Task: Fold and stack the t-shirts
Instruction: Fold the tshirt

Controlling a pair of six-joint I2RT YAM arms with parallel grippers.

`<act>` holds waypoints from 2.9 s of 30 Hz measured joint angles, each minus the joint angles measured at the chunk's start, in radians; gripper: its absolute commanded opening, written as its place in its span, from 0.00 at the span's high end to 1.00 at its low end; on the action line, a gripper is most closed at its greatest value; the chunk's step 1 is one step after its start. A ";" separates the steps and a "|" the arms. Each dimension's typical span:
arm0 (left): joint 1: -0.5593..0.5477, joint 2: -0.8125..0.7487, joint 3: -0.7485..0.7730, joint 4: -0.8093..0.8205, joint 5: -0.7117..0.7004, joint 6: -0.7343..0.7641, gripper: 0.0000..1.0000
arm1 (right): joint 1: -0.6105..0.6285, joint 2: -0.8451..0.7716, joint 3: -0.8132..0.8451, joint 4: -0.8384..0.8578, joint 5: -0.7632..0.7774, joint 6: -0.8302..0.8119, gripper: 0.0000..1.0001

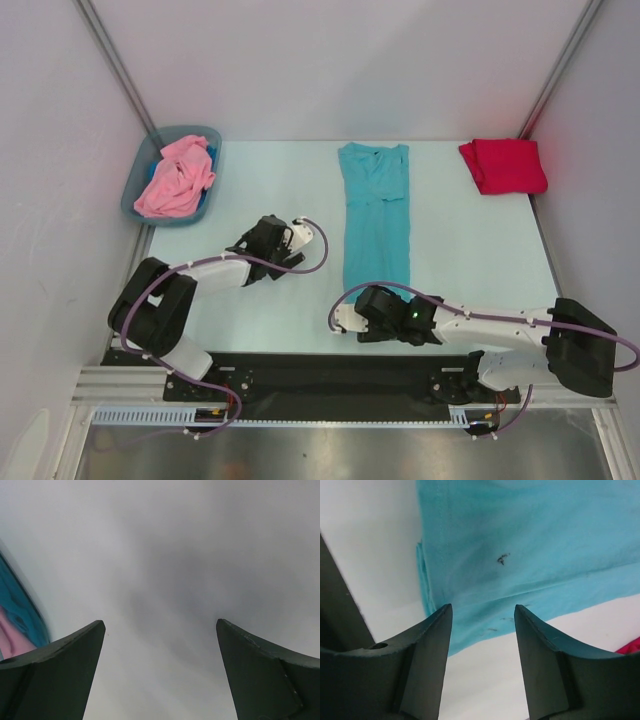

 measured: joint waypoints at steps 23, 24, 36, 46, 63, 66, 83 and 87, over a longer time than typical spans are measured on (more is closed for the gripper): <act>0.002 0.018 0.000 0.050 -0.066 0.023 0.00 | 0.140 0.069 0.058 -0.050 -0.145 0.055 0.45; 0.002 0.019 0.000 0.050 -0.066 0.024 0.00 | 0.140 0.073 0.055 -0.050 -0.144 0.055 0.45; 0.002 0.017 -0.002 0.054 -0.065 0.025 0.00 | 0.141 0.130 0.041 -0.013 -0.098 0.048 0.47; 0.002 0.016 -0.002 0.054 -0.065 0.025 0.00 | 0.142 0.158 0.027 0.077 0.024 0.017 0.44; 0.002 -0.002 -0.026 0.066 -0.065 0.026 0.00 | 0.146 0.211 0.037 0.112 0.120 0.003 0.47; 0.002 -0.009 -0.027 0.070 -0.065 0.026 0.00 | 0.147 0.219 0.042 0.105 0.118 0.000 0.54; 0.002 -0.011 -0.027 0.070 -0.066 0.026 0.00 | 0.131 0.217 0.043 0.065 0.090 0.000 1.00; 0.002 -0.010 -0.027 0.071 -0.066 0.027 0.00 | 0.100 0.165 0.045 0.034 0.076 -0.006 1.00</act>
